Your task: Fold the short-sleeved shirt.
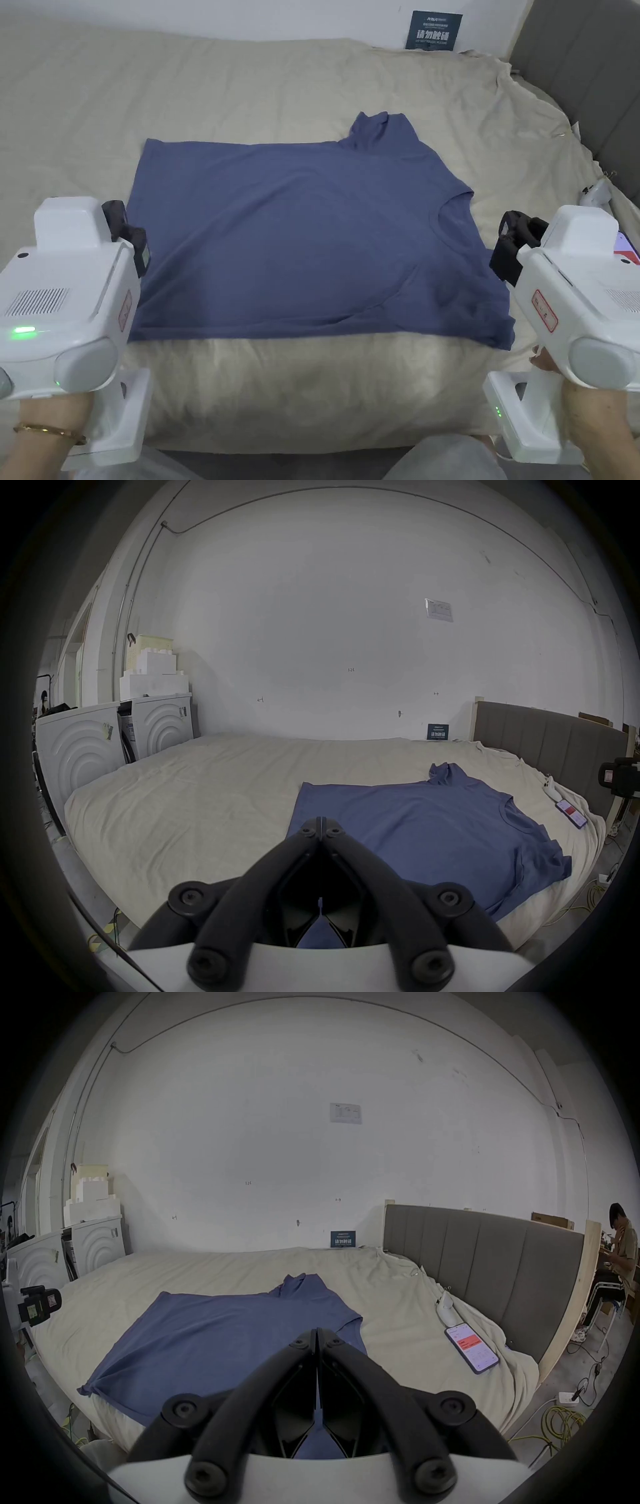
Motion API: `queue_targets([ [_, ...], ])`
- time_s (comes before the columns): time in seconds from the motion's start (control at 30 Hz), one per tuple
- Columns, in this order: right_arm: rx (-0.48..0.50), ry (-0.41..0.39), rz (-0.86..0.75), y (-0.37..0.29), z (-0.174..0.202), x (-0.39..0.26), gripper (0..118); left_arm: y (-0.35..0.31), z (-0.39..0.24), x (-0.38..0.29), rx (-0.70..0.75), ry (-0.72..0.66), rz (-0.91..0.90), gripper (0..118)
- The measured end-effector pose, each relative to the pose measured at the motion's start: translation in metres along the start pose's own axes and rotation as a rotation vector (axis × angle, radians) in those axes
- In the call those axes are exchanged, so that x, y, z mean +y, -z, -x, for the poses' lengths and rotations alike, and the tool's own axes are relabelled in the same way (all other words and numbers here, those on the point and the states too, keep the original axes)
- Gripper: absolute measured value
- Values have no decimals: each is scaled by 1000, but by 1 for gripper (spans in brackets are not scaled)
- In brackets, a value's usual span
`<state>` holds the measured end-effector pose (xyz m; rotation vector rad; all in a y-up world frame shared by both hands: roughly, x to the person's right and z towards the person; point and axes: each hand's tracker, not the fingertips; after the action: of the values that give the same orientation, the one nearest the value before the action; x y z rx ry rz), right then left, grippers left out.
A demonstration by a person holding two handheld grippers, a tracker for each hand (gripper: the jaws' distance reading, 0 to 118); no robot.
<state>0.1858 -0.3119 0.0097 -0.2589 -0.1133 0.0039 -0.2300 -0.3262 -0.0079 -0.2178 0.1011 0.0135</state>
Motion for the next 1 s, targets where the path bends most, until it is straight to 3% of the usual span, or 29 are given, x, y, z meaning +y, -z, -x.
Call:
queue_targets([
  [0.17, -20, 13, 217, 26, -17, -5, 2, 1, 0, -1, -7, -9, 6, 0],
  [0.2, -44, 28, 241, 32, -22, -9, 10, 1, -2, -1, -8, -9, 5, 0],
  [0.23, -47, 36, 311, 40, -27, -12, 37, 2, -2, -2, -8, -9, 7, 0],
  [0.33, -13, 87, 480, 58, -40, -25, 65, 4, -3, -3, -11, -15, 15, 0],
  [0.37, -25, 98, 523, 63, -44, -34, 89, 5, -4, -3, -14, -16, 18, 0],
  [0.4, -24, 99, 565, 68, -46, -42, 101, 5, -4, -4, -15, -15, 19, 0],
  [0.43, -23, 99, 592, 69, -47, -47, 104, 6, -5, -4, -15, -13, 21, 0],
  [0.57, -49, 60, 678, 80, -50, -75, 104, 10, -8, -7, -17, -8, 40, 0],
  [0.7, -85, 71, 700, 88, -52, -92, 103, 13, -10, -11, -20, -12, 63, 0],
  [0.77, -77, 88, 710, 92, -53, -97, 87, 14, -11, -14, -18, -9, 77, 0],
  [0.8, -73, 93, 721, 94, -52, -100, 72, 15, -11, -16, -19, -5, 89, 0],
  [0.83, -61, 92, 726, 93, -53, -101, 47, 16, -11, -18, -18, -4, 96, 0],
  [0.93, -17, 84, 707, 92, -44, -102, 9, 19, -9, -23, -14, 0, 134, 0],
  [0.97, -4, 78, 697, 91, -42, -100, 9, 21, -7, -24, -16, -4, 159, 0],
  [1.0, -22, 56, 701, 92, -39, -98, 8, 23, -5, -24, 0, -1, 190, 8],
])
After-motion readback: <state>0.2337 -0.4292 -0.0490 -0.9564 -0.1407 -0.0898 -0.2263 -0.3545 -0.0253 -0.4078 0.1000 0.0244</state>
